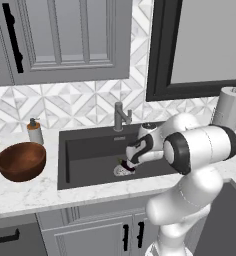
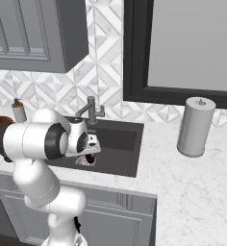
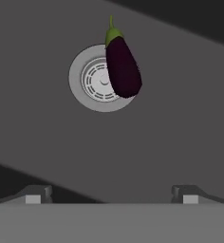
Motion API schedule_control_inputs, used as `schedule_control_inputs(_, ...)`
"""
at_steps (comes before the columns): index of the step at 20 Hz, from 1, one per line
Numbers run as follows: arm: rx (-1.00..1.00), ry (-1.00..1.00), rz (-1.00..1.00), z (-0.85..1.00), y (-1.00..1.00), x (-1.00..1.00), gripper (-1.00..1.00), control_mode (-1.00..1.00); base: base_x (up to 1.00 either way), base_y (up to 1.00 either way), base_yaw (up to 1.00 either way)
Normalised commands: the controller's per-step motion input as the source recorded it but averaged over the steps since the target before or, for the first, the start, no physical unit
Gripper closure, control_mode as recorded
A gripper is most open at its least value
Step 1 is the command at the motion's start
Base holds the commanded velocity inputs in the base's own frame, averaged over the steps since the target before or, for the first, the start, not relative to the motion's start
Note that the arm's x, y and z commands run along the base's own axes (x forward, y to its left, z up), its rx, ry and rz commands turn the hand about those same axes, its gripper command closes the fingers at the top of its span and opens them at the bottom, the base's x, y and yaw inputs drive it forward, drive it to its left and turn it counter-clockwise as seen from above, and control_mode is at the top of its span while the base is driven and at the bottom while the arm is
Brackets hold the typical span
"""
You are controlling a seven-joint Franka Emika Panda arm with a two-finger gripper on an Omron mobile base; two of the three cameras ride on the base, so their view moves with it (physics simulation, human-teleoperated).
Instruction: Pick the eggplant from the sink and place it in the bowl. Then pick the bowl and place it in the microwave. Then close the microwave door and press the start button.
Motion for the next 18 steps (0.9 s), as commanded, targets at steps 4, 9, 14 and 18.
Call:
schedule_control_inputs(4, 0.00, 0.00, 0.00, -0.09, 0.00, 0.24, -1.00, -1.00, 0.00, 0.00, 0.00)
schedule_control_inputs(9, 0.00, 0.01, 0.00, -0.09, 0.00, 0.21, -1.00, -1.00, 0.00, 0.00, 0.00)
schedule_control_inputs(14, 0.00, 0.01, 0.00, -0.24, 0.03, 0.09, -1.00, -1.00, 0.00, 0.00, 0.00)
schedule_control_inputs(18, 0.00, 0.00, 0.00, -0.22, 0.00, 0.09, -1.00, -1.00, 0.00, 0.00, 0.00)
